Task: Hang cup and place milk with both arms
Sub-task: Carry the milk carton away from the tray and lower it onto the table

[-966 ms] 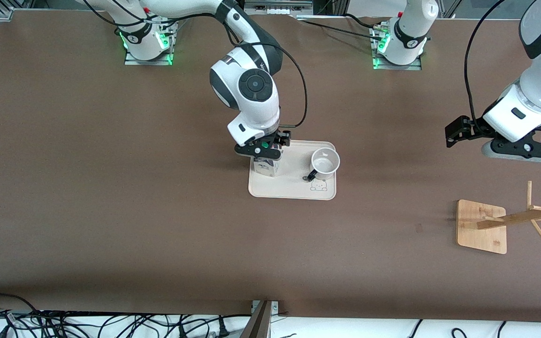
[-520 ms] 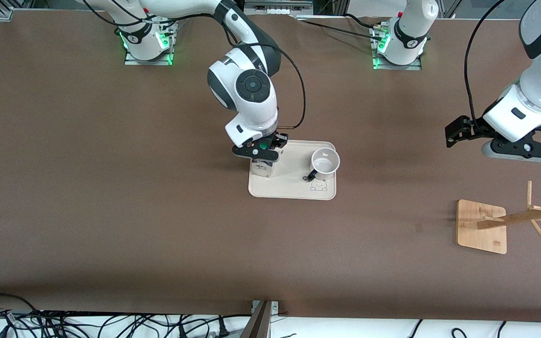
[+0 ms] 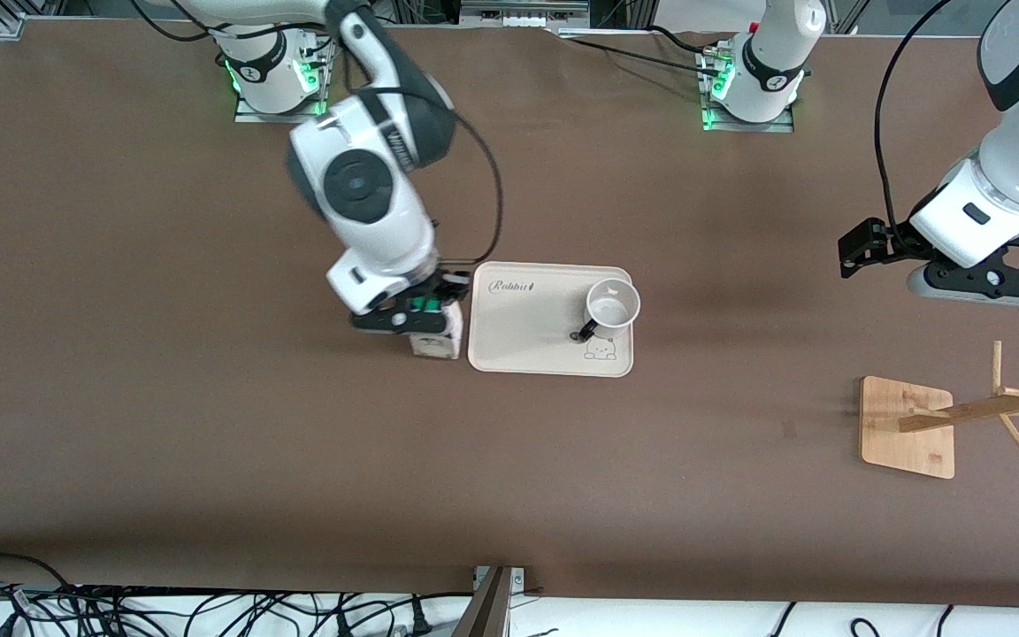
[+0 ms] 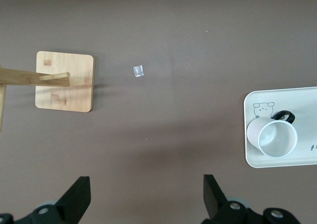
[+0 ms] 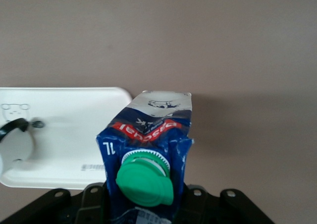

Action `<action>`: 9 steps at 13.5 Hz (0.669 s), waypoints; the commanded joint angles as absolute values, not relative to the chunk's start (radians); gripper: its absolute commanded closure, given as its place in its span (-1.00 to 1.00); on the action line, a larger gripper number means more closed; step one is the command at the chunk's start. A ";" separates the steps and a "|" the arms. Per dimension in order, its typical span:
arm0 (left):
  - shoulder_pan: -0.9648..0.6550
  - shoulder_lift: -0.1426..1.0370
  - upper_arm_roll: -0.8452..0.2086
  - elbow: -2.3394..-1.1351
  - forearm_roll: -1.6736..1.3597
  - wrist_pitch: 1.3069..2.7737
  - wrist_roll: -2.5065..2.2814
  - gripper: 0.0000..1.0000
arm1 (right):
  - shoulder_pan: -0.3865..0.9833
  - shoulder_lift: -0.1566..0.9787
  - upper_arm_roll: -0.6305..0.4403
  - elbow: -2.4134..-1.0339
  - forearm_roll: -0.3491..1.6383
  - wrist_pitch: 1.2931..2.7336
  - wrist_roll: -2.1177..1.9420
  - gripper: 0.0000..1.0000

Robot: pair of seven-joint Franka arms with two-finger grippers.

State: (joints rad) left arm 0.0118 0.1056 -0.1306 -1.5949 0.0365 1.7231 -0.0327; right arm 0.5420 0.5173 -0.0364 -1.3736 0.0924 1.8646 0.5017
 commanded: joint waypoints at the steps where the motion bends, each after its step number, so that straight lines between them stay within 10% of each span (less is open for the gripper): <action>1: 0.005 0.121 -0.129 -1.565 0.052 1.715 -0.028 -1.00 | 0.381 0.485 -0.020 -1.396 0.121 1.790 0.243 0.23; 9: 0.006 0.121 -0.129 -1.565 0.052 1.715 -0.028 -1.00 | 0.265 0.374 -0.155 -1.696 0.126 1.912 -0.149 0.23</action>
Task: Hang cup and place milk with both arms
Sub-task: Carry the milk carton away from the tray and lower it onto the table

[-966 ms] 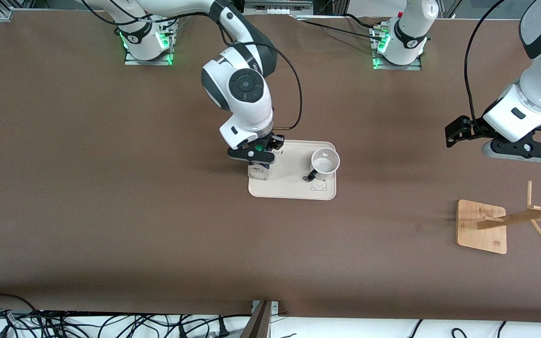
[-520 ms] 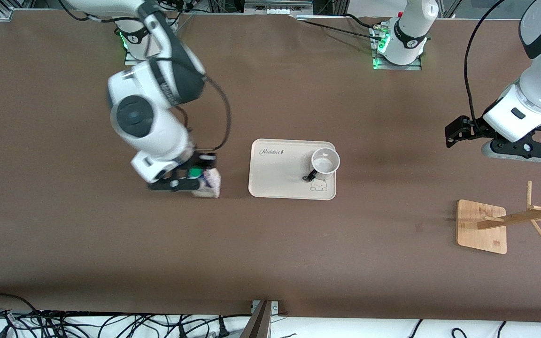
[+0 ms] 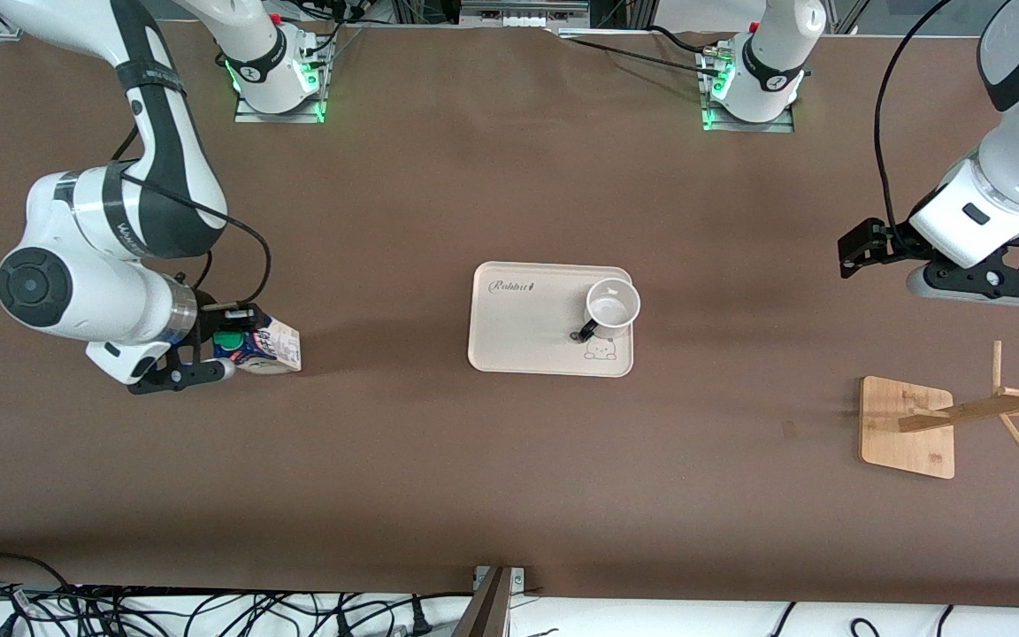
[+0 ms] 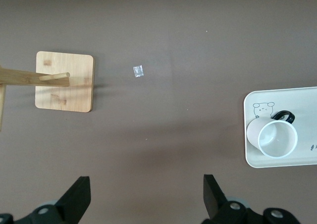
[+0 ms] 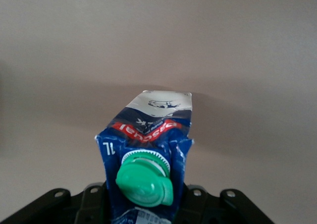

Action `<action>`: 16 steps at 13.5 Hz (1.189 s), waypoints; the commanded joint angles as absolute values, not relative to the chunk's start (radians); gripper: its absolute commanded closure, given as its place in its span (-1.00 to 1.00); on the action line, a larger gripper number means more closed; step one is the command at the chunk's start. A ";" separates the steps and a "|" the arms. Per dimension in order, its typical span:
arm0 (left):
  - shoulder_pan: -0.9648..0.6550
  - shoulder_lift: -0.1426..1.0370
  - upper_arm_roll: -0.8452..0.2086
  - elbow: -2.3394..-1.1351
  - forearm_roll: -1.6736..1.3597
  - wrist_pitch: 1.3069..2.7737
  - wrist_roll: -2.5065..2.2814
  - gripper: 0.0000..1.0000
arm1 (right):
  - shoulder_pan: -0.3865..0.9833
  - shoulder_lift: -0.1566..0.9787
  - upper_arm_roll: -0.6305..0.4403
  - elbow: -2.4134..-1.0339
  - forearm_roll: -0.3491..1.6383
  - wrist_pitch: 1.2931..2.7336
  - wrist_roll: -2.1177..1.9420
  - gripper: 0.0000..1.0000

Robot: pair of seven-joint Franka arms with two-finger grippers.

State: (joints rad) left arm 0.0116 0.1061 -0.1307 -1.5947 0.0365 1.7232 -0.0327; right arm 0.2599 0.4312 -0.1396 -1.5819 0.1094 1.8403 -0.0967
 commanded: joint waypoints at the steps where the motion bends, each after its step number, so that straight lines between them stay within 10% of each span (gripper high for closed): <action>1: 0.006 0.121 -0.129 -1.565 0.051 1.715 -0.028 -1.00 | 0.265 0.374 -0.164 -1.718 0.126 1.939 -0.165 0.23; 7: 0.005 0.120 -0.129 -1.565 0.052 1.715 -0.029 -1.00 | 0.245 0.406 -0.170 -1.735 0.143 1.983 -0.169 0.08; 10: 0.005 0.121 -0.130 -1.565 0.051 1.715 -0.029 -1.00 | 0.241 0.410 -0.170 -1.724 0.156 1.980 -0.153 -1.00; 16: 0.003 0.121 -0.132 -1.565 0.041 1.715 -0.029 -1.00 | 0.245 0.356 -0.169 -1.612 0.153 1.864 -0.059 -1.00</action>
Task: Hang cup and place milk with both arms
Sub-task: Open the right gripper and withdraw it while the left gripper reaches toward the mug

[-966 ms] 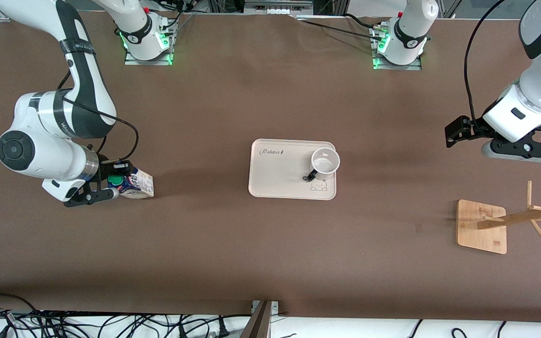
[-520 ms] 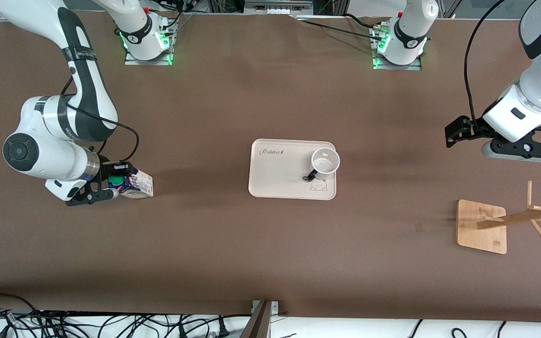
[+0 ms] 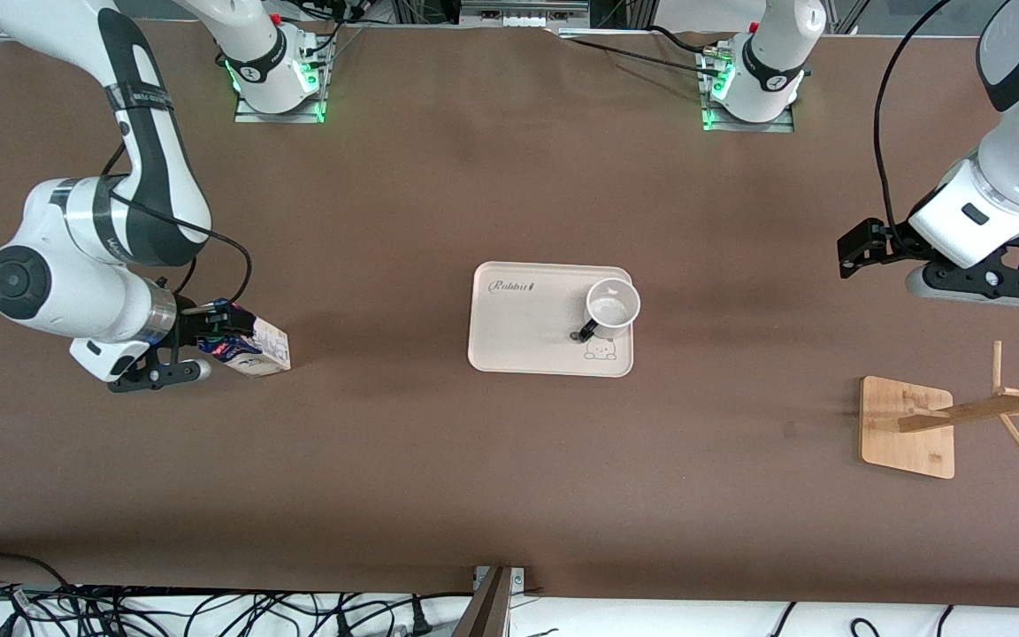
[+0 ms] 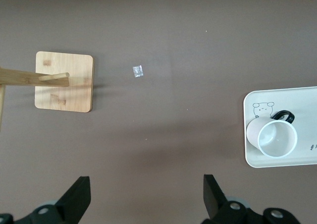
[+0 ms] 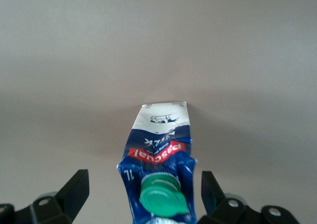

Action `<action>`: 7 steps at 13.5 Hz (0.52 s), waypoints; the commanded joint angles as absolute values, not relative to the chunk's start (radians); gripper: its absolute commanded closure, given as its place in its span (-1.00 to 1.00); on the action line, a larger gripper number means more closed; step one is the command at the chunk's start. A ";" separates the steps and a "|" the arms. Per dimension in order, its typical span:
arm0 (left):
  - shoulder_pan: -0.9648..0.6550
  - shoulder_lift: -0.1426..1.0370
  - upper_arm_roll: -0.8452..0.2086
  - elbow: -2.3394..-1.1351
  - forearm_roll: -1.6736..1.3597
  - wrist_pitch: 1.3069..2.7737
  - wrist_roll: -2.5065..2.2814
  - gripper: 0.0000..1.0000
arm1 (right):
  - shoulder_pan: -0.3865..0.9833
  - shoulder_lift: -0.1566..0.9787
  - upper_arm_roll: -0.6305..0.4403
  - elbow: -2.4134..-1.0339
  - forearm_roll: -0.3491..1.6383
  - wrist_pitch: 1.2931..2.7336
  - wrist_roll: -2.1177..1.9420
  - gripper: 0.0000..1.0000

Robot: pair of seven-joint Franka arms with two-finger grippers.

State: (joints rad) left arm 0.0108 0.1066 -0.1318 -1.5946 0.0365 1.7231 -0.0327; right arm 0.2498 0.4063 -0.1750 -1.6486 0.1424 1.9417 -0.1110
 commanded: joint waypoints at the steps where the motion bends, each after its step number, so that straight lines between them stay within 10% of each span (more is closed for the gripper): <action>1: 0.002 0.121 -0.132 -1.565 0.040 1.715 -0.028 -1.00 | 0.245 0.326 -0.169 -1.596 0.147 1.836 -0.031 -1.00; 7: -0.064 0.120 -0.133 -1.565 0.038 1.706 -0.031 -1.00 | 0.249 0.166 -0.170 -1.523 0.061 1.648 -0.021 -1.00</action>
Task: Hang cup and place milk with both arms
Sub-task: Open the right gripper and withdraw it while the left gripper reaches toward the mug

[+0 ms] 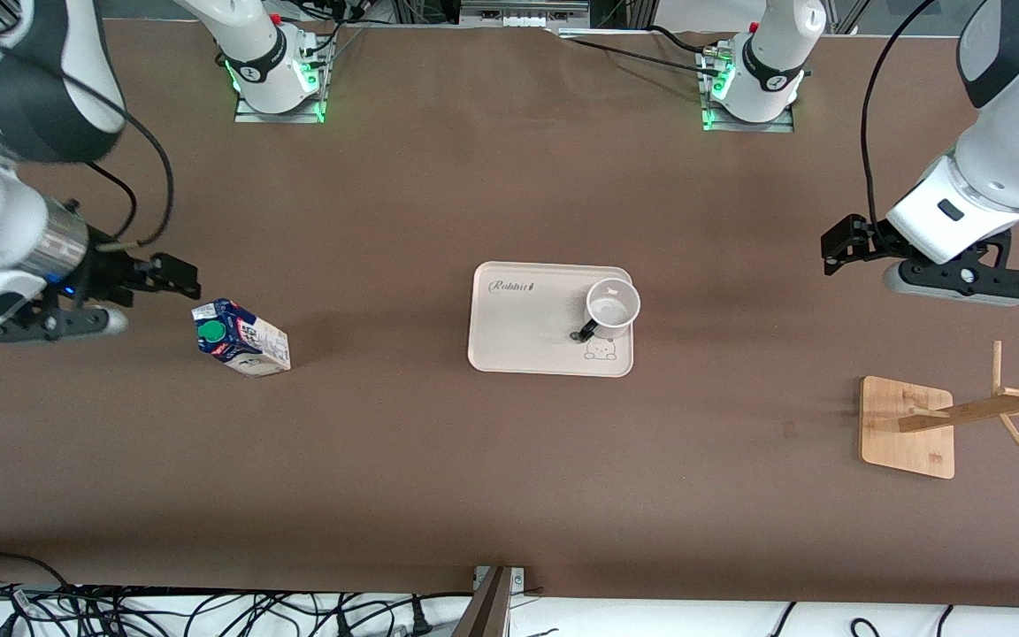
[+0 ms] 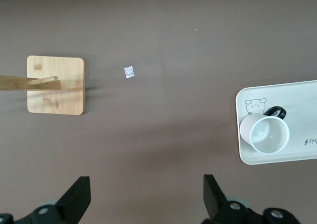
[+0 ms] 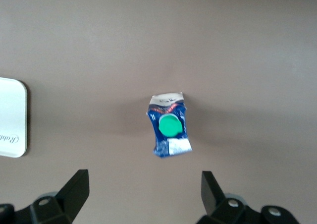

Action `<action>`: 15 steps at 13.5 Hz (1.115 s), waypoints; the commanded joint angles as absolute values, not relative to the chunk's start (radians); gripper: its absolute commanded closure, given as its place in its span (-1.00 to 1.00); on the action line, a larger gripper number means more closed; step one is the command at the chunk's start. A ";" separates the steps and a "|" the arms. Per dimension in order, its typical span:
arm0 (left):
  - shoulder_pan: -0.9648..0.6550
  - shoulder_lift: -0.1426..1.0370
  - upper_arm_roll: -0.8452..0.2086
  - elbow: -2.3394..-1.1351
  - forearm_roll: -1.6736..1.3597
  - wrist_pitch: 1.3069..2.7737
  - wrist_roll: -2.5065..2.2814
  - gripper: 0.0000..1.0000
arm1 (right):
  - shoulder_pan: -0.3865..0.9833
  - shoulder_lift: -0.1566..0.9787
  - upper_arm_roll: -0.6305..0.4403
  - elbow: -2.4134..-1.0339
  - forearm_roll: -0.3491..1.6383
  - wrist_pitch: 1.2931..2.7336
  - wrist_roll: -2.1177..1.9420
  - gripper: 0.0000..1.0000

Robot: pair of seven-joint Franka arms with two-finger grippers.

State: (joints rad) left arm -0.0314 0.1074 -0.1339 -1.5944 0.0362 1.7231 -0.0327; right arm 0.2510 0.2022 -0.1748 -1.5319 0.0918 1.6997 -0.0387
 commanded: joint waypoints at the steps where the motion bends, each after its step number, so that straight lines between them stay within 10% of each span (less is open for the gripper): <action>1: -0.087 0.120 -0.144 -1.565 0.028 1.701 -0.035 -1.00 | 0.249 0.166 -0.172 -1.497 0.045 1.617 -0.025 -1.00; 9: -0.204 0.336 -0.253 -1.552 0.138 1.790 -0.115 -1.00 | 0.241 0.153 -0.187 -1.393 0.040 1.472 -0.014 -1.00; 15: -0.304 0.382 -0.253 -1.556 0.184 1.821 -0.198 -1.00 | 0.242 0.046 -0.183 -1.563 0.031 1.514 -0.020 -1.00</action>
